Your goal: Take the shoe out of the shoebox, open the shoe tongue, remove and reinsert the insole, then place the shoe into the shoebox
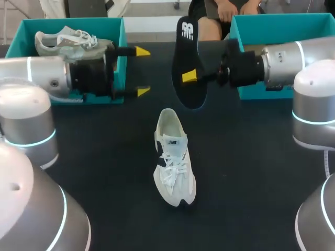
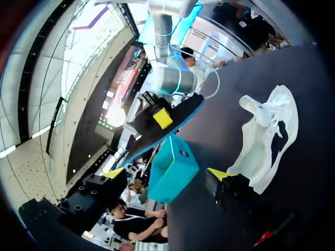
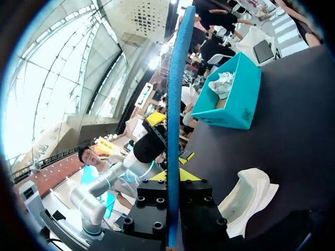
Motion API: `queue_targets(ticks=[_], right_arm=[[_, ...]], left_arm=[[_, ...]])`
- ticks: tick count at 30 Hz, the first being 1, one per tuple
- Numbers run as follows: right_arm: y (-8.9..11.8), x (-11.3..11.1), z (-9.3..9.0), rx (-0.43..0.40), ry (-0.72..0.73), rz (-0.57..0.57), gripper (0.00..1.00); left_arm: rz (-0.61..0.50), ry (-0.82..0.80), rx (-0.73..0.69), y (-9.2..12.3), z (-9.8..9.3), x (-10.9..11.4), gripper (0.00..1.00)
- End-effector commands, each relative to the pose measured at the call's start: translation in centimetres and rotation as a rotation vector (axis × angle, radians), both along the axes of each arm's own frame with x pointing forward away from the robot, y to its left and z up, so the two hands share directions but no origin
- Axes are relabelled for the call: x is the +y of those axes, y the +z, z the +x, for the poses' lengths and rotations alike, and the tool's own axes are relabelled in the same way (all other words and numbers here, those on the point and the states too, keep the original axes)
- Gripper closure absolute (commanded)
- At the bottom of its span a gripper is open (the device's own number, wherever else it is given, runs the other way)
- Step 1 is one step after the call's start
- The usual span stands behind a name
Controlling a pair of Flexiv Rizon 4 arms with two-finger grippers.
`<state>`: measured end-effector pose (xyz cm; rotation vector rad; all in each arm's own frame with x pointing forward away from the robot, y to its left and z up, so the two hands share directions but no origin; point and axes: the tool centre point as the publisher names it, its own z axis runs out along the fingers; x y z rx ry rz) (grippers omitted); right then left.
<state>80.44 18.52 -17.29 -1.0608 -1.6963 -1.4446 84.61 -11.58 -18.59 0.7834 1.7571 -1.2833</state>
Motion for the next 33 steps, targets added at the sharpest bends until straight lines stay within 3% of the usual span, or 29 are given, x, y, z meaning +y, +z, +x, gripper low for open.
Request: queue_targets(ticks=[1,3,21,25,29,33], right_arm=[[0.6,0.6,0.1,-0.120,-0.016,-0.009,1.00],[1.0,0.8,0.2,-0.210,-0.032,0.024,1.00],[1.0,0.8,0.2,-0.210,-0.032,0.024,1.00],[0.4,0.6,0.7,-0.225,-0.022,0.035,1.00],[-1.6,0.7,2.2,-0.354,0.037,0.014,1.00],[-3.2,1.2,2.8,-0.432,0.091,0.014,1.00]], left_arm=[[0.031,0.166,0.405,-1.4,-1.3,1.6,0.00],[0.031,0.166,0.405,-1.4,-1.3,1.6,0.00],[0.040,0.151,0.430,-1.5,-1.3,1.5,0.00],[0.129,0.126,0.509,-3.5,-2.1,1.4,0.00],[0.221,0.120,0.546,-5.9,-3.5,1.5,0.00],[0.288,0.128,0.579,-7.3,-4.9,2.1,0.00]])
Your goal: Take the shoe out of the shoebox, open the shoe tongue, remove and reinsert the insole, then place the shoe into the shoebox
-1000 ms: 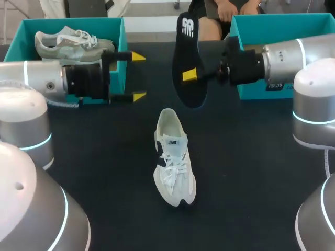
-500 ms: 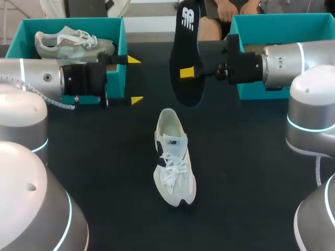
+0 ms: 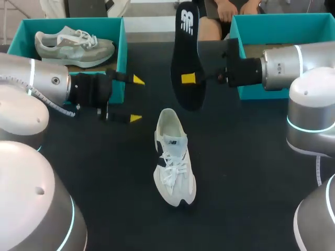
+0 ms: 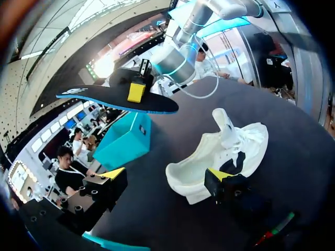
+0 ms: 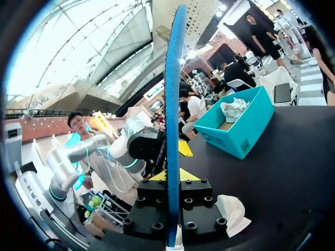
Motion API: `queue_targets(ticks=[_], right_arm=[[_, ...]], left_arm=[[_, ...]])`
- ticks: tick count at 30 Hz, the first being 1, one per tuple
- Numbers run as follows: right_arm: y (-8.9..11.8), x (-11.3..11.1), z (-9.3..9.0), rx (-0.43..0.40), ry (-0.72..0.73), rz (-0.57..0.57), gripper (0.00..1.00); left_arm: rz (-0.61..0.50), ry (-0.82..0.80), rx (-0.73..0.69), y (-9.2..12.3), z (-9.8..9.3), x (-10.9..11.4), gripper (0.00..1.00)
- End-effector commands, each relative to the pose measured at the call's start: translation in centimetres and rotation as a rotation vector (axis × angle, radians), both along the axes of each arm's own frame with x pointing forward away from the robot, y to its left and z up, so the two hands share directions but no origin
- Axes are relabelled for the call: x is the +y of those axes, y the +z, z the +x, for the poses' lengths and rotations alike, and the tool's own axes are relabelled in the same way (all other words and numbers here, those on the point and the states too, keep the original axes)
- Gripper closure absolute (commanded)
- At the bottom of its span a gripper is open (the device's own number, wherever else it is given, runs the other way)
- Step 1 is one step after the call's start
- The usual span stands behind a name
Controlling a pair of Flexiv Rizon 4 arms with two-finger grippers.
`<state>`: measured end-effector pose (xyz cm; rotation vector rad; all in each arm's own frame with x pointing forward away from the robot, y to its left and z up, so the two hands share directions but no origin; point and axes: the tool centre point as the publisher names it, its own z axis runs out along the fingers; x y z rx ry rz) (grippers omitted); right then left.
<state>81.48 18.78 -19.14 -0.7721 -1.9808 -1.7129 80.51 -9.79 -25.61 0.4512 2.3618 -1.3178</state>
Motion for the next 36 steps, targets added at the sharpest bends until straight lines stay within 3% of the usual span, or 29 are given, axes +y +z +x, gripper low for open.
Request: queue_targets(ticks=[1,11,20,29,36], right_arm=[[-1.6,1.1,1.8,-0.051,0.065,0.002,1.00],[-4.3,2.8,0.9,-0.100,0.101,0.037,1.00],[-5.5,3.7,0.1,-0.091,0.101,0.040,1.00],[-5.5,3.7,0.1,-0.091,0.101,0.040,1.00],[-5.5,3.7,0.1,-0.091,0.101,0.040,1.00]], left_arm=[[0.087,-0.021,0.047,-0.5,-1.2,0.5,0.00],[0.179,-0.033,0.122,-3.0,-3.5,2.4,0.00],[0.188,0.018,0.101,-6.7,-5.1,2.1,0.00],[0.192,0.043,0.076,-8.8,-4.2,1.5,0.00],[0.163,0.052,0.091,-8.6,-3.4,0.7,0.00]])
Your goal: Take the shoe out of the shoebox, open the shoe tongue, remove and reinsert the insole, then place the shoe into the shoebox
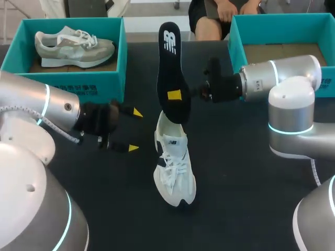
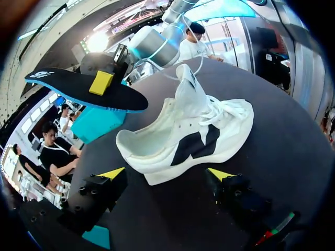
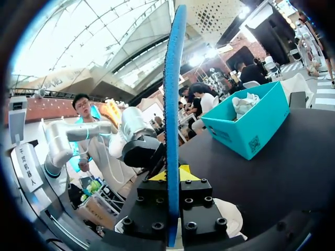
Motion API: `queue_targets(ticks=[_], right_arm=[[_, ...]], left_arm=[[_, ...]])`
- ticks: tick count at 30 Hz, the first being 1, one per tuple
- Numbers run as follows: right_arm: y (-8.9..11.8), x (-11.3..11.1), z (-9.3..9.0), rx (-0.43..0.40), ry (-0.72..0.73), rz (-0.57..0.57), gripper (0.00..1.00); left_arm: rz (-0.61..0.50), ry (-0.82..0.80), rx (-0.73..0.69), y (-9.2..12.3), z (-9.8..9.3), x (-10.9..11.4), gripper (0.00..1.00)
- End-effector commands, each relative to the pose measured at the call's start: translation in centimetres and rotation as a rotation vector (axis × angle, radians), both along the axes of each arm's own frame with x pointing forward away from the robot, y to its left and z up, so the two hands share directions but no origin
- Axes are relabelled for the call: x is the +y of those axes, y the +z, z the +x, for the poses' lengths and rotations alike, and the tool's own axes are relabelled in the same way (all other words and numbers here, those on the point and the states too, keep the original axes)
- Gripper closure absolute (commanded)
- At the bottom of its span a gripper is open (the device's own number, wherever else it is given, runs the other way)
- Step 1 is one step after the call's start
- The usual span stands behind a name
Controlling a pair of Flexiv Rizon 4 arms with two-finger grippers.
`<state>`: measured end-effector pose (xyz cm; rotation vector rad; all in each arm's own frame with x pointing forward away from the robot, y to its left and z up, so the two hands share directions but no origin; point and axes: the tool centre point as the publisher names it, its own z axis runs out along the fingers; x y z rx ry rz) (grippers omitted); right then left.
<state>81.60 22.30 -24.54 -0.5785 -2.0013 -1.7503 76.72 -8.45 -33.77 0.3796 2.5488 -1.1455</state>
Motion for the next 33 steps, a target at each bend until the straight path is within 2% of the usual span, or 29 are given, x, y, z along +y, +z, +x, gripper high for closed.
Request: queue_targets(ticks=[1,9,15,23,33], right_arm=[[-0.3,0.4,0.1,-0.006,-0.002,0.003,1.00],[-2.1,1.9,0.3,-0.055,0.012,-0.031,1.00],[-3.0,2.2,-0.2,-0.058,0.009,-0.021,1.00],[-3.1,2.2,-0.2,-0.062,0.010,-0.016,1.00],[-3.5,2.4,0.2,-0.073,0.010,-0.029,1.00]], left_arm=[[-0.010,-0.005,0.009,-0.4,0.5,-0.8,0.00],[-0.086,-0.018,-0.026,-1.2,1.2,-1.4,0.00],[-0.084,-0.038,-0.030,-1.4,1.7,-1.8,0.00],[-0.081,-0.019,0.020,-0.8,2.1,-2.5,0.00],[-0.107,0.035,0.071,-1.0,2.4,-3.3,0.00]])
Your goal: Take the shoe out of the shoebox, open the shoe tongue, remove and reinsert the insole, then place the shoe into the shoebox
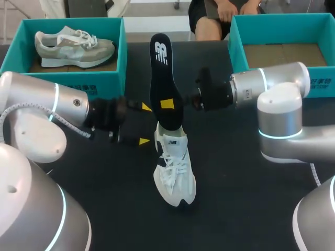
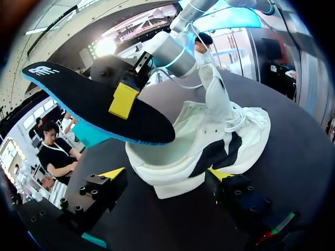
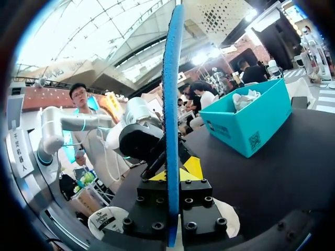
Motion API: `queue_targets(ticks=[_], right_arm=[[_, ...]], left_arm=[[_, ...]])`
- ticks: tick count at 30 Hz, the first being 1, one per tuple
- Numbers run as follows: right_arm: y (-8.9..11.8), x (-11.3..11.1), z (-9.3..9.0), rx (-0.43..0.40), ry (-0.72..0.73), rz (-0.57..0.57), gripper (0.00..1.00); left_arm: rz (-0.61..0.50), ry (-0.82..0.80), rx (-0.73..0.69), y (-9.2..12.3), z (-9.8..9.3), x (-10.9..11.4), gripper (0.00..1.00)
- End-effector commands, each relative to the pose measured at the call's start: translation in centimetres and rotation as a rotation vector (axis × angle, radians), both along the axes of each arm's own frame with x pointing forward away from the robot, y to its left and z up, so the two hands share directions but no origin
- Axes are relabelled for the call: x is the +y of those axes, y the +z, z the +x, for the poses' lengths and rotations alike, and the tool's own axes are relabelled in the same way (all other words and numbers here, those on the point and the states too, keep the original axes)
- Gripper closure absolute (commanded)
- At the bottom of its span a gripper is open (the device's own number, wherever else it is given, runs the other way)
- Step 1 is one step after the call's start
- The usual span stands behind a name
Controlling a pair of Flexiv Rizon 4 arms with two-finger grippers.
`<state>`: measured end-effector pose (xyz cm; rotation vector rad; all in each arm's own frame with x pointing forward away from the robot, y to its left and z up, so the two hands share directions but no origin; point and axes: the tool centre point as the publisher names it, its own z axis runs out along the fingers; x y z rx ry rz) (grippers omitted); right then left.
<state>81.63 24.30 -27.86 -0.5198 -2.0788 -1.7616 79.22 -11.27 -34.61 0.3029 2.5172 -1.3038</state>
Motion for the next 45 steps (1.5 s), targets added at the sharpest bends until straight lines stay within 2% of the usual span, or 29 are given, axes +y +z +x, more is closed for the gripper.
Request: queue_targets(ticks=[1,15,29,39,45], right_arm=[[-0.3,0.4,0.2,0.003,0.004,0.003,1.00],[-2.3,0.3,-0.8,0.011,0.027,0.021,1.00],[-4.3,-0.1,-2.0,0.062,0.051,0.029,1.00],[-4.8,-0.3,-2.5,0.070,0.051,0.037,1.00],[-5.3,-0.1,-2.7,0.101,0.063,0.023,1.00]], left_arm=[[0.006,0.022,0.019,-0.2,-0.1,-0.6,0.00],[0.014,0.077,0.108,-1.2,-1.2,-1.0,0.00],[0.037,0.086,0.110,-1.3,-1.3,-1.0,0.00],[0.037,0.086,0.110,-1.3,-1.3,-1.0,0.00],[0.037,0.086,0.110,-1.3,-1.3,-1.0,0.00]])
